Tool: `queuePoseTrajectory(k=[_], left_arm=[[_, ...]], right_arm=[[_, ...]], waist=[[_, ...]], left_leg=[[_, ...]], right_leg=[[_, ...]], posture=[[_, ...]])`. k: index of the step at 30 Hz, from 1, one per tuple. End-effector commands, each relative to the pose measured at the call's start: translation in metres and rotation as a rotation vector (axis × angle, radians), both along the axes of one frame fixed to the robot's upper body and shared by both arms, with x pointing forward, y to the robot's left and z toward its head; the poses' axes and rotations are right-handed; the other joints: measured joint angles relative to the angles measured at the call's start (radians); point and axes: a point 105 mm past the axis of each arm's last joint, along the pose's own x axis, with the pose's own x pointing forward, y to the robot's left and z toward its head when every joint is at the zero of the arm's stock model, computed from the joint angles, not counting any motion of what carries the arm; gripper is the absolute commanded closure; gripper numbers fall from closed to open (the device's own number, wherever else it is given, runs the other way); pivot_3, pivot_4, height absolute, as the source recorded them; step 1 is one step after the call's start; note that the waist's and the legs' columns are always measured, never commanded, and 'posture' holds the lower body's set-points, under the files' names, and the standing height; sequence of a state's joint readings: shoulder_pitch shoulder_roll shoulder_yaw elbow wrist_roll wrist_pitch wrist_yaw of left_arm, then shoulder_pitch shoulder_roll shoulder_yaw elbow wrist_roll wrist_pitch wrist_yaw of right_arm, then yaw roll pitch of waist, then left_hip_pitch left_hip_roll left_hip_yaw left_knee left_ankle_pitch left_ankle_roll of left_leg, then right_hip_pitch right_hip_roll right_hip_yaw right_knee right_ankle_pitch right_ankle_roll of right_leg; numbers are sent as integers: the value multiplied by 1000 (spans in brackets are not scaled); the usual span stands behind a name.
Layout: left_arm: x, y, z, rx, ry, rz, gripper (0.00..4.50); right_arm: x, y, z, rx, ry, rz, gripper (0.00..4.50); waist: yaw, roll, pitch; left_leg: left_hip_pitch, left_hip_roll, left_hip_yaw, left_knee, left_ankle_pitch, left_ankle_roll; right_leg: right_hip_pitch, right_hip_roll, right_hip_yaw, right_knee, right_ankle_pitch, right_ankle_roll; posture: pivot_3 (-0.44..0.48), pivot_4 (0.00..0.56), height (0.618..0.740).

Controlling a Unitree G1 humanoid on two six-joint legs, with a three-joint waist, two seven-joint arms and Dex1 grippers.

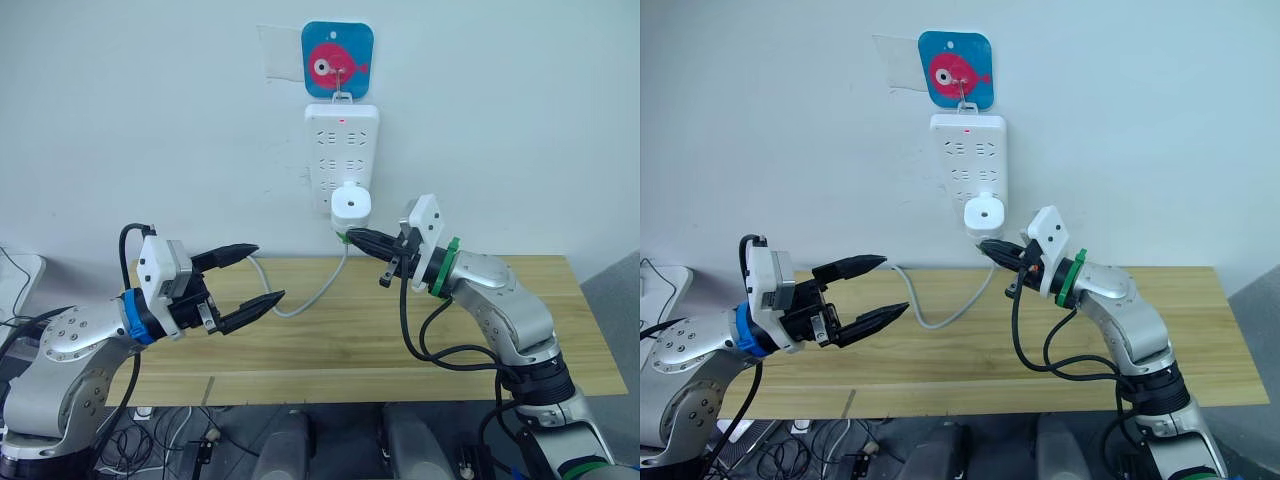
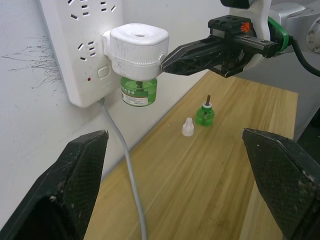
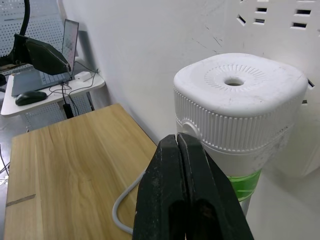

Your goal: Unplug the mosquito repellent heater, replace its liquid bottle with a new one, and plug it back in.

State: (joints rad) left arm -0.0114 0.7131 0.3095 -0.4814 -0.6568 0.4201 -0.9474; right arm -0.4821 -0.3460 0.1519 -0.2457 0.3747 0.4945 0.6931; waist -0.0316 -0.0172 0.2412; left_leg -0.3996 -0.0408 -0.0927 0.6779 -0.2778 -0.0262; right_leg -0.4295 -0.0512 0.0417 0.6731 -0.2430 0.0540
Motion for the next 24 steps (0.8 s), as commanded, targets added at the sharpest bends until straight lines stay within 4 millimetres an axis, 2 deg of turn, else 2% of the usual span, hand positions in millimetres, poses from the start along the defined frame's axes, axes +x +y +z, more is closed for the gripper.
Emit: queuePoseTrajectory(k=[1,14,24], left_arm=[[-2,-5,8,-1,-44,-21,0],[-2,-6,7,-3,-42,-27,0],[-1,-6,7,-5,-38,-28,0]], right_arm=[[-4,-1,15,31,-47,7,4476],[8,-7,17,97,36,-102,4476],[6,-12,24,183,73,-134,4476]], waist=[[0,0,0],[0,0,0],[-1,0,0]], left_leg=[[0,0,0,0,0,0],[0,0,0,0,0,0],[0,0,-1,0,0,0]], right_leg=[[0,0,0,0,0,0],[0,0,0,0,0,0],[0,0,-1,0,0,0]], posture=[[23,223,740],[19,228,740],[10,230,740]])
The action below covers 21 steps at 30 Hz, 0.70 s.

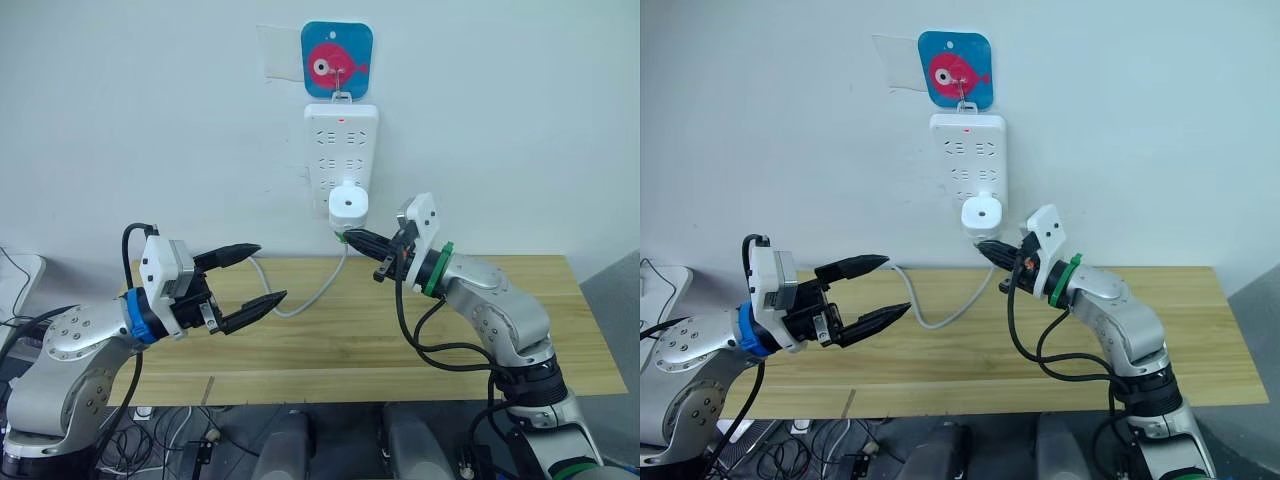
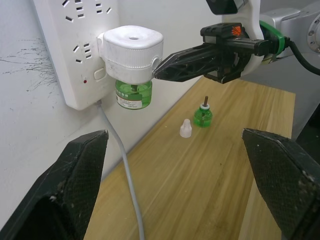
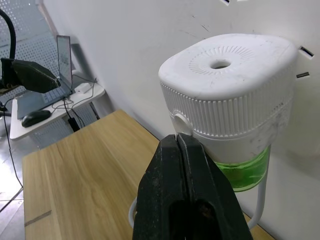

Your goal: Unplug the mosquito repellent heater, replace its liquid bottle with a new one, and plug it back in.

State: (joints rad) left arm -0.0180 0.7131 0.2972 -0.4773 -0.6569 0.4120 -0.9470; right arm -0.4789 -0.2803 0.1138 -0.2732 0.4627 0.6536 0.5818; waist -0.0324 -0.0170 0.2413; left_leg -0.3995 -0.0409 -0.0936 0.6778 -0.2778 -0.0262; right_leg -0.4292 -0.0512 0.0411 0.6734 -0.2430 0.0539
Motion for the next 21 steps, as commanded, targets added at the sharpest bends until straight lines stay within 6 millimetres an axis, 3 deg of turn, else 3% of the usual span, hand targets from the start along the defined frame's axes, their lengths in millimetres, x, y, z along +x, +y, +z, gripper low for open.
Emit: queuePoseTrajectory(k=[1,13,21], left_arm=[[-2,-4,8,-5,-35,-20,0],[0,-5,7,-6,-34,-25,0],[1,-4,7,-2,-36,-22,0]], right_arm=[[2,-16,28,90,-72,-86,4476],[-10,-14,29,96,-60,-40,4476],[-26,-7,19,29,-58,56,4476]], waist=[[0,0,0],[-1,0,0],[-1,0,0]], left_leg=[[0,0,0,0,0,0],[0,0,0,0,0,0],[0,0,-1,-1,0,0]], right_leg=[[0,0,0,0,0,0],[0,0,0,0,0,0],[1,0,-1,-2,0,0]], posture=[[10,230,740],[-1,231,740],[-1,230,740]])
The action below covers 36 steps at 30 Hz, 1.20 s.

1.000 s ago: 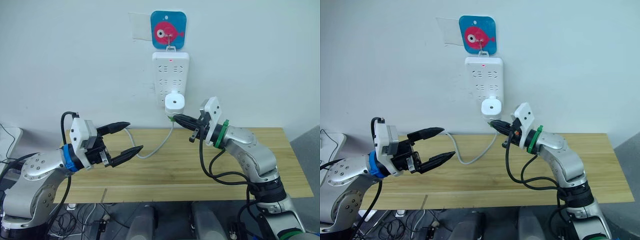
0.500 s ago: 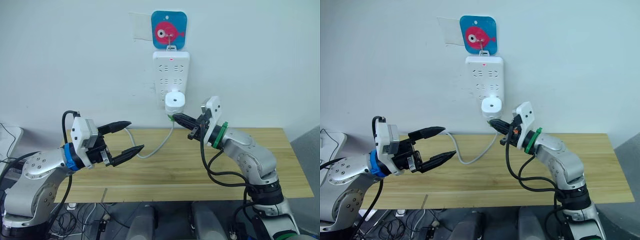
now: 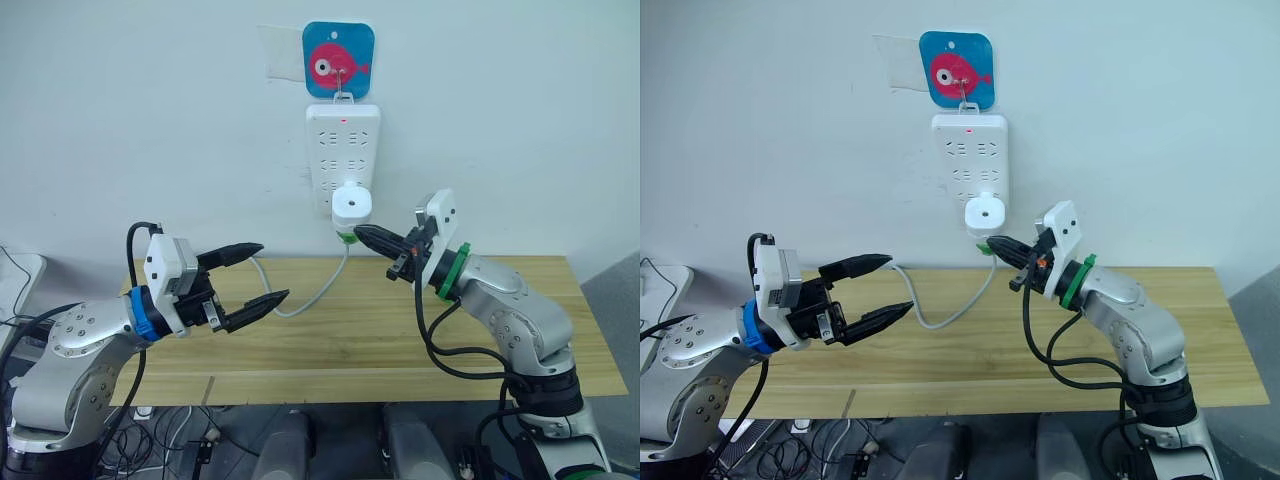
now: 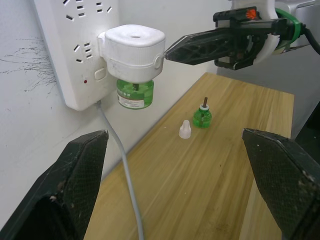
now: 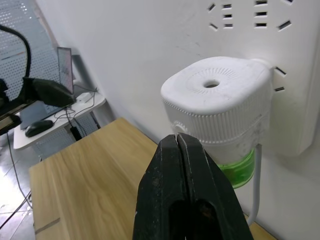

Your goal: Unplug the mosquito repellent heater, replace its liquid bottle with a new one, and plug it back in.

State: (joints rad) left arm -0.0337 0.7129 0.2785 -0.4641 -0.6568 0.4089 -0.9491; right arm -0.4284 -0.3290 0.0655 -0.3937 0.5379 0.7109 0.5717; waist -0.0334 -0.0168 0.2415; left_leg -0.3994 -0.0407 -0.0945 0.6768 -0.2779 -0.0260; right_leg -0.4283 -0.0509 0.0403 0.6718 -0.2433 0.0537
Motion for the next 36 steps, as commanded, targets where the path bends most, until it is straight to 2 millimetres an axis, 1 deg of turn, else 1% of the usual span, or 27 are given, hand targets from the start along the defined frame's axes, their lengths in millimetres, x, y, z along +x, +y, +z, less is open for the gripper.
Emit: queuePoseTrajectory(k=[1,8,14,26,36], left_arm=[[-1,-1,8,1,-41,-8,0],[-1,-2,7,1,-41,-7,0],[-1,-2,7,2,-40,-7,0],[-1,-2,7,1,-42,-3,0],[-1,-1,7,3,-43,-1,0]], right_arm=[[-11,6,10,11,-52,51,4476],[-10,8,11,4,-69,46,4476],[-4,14,11,3,-92,15,4476],[5,13,13,-3,-102,-38,4476],[0,17,11,-14,-104,-9,4476]], waist=[[0,0,0],[0,0,0],[0,0,0],[0,0,0],[0,0,0]], left_leg=[[0,0,0,0,0,0],[0,0,0,0,0,0],[0,0,0,0,0,0],[0,0,-1,0,0,0],[0,0,-1,0,0,0]], right_leg=[[0,0,0,0,0,0],[0,0,0,0,0,0],[0,0,0,0,0,0],[0,0,-1,-1,0,-1],[0,0,-1,-1,0,-1]], posture=[[-1,231,740],[0,233,740],[4,231,740],[7,230,740],[12,228,740]])
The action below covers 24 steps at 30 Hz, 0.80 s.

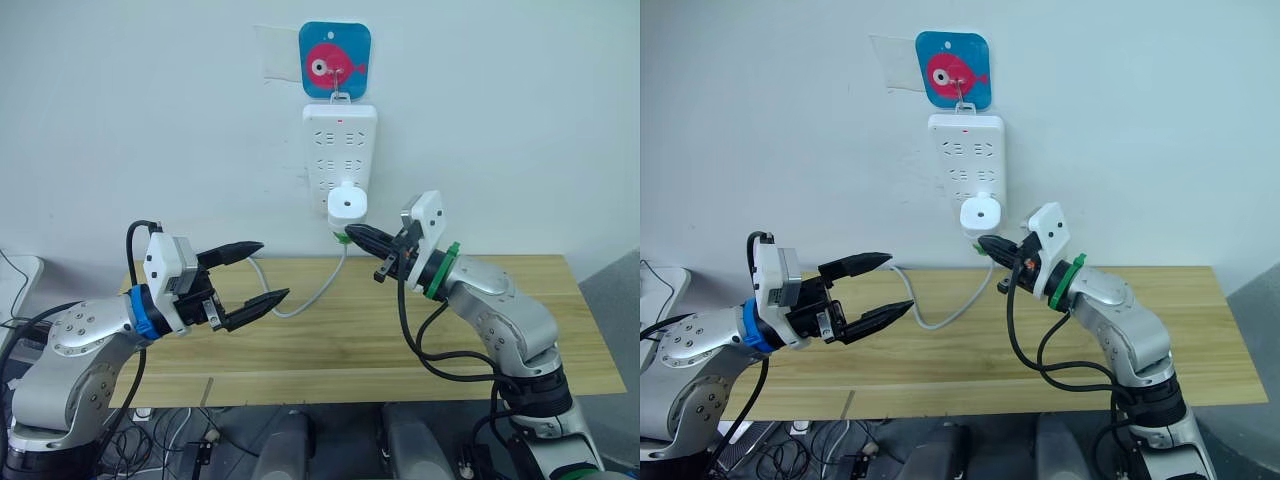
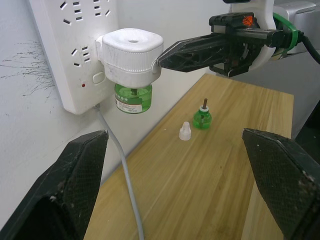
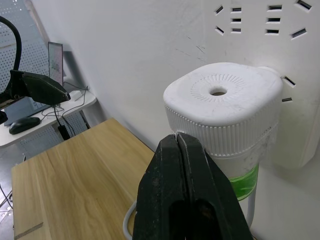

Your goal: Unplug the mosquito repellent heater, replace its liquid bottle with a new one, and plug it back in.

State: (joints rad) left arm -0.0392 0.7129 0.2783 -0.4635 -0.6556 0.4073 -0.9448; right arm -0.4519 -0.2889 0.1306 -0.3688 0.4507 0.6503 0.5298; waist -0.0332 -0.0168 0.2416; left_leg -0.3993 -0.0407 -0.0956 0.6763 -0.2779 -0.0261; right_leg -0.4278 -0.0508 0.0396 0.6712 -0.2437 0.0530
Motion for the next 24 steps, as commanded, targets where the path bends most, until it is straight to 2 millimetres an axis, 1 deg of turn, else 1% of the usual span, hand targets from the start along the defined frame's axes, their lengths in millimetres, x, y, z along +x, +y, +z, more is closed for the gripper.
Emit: queuePoseTrajectory(k=[1,7,24], left_arm=[[-2,-1,6,4,-35,-4,0],[-2,0,5,6,-33,-7,0],[-3,-2,5,5,-31,-11,0]], right_arm=[[-6,4,10,7,-46,33,4476],[-6,4,9,16,-38,28,4476],[8,-6,12,8,-77,-102,4476]], waist=[[0,0,0],[0,0,0],[0,0,0]], left_leg=[[0,0,0,0,0,0],[0,0,0,0,0,0],[0,0,-1,0,0,0]], right_leg=[[0,0,0,0,0,0],[0,0,0,0,0,0],[1,0,-1,-1,0,0]], posture=[[12,228,740],[14,226,740],[8,220,740]])
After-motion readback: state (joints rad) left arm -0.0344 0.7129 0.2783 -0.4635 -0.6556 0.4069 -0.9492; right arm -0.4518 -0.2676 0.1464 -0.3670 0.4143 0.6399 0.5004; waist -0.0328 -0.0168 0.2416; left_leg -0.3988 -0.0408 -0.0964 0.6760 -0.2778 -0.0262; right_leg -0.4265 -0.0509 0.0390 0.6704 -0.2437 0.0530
